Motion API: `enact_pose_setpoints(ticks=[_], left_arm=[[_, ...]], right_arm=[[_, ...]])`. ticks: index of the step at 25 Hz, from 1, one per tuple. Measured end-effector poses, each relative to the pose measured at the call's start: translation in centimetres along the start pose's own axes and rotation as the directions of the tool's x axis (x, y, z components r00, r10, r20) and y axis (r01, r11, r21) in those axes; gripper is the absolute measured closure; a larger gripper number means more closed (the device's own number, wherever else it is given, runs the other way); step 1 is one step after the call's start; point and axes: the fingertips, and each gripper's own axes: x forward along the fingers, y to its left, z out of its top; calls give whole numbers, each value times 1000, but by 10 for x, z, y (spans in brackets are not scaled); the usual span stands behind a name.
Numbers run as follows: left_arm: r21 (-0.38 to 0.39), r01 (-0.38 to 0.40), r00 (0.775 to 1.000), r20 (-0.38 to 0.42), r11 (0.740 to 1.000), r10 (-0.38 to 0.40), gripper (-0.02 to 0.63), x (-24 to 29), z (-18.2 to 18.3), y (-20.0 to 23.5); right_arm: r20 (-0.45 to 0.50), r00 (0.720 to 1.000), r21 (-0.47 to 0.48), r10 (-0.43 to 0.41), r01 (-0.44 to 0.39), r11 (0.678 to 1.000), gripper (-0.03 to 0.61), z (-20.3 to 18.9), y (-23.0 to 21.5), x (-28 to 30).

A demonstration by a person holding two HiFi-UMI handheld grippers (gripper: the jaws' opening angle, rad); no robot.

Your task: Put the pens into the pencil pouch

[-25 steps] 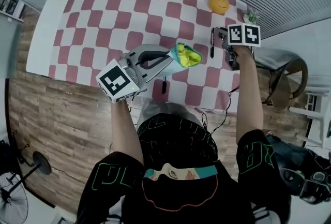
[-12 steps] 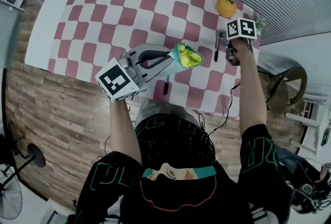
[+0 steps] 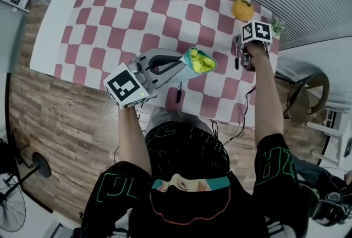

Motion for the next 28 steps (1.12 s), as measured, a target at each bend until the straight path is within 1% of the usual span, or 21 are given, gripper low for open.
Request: enact_pose_setpoints(ticks=[5, 7, 9, 11, 16, 22, 25, 28], left_arm=[[4, 3, 1000, -12, 1000, -3, 615, 1, 0, 0], [9, 7, 1000, -17, 1000, -6, 614, 2, 1, -1], [16, 9, 1000, -22, 1000, -9, 614, 3, 3, -2], [23, 10, 1000, -25, 1000, -10, 615, 4, 6, -3], [43, 12, 999, -34, 999, -10, 615, 6, 11, -7], [64, 18, 999, -41, 998, -15, 615, 11, 18, -12], [73, 21, 999, -41, 997, -18, 614, 14, 22, -16], [80, 25, 999, -37, 996, -22, 615, 18, 25, -18]], right_arm=[[90, 995, 6, 47, -48, 999, 537, 7, 7, -14], [141, 987, 13, 80, -83, 997, 537, 11, 11, -24], [201, 972, 26, 119, -127, 992, 537, 15, 16, -35], [259, 954, 28, 148, -160, 987, 538, 19, 20, -48], [380, 906, 12, 185, -205, 979, 538, 24, 25, -81], [488, 847, 4, 210, -243, 970, 538, 24, 25, -117], [548, 806, -3, 225, -267, 964, 538, 24, 25, -136], [613, 753, -23, 239, -286, 958, 538, 25, 26, -158]])
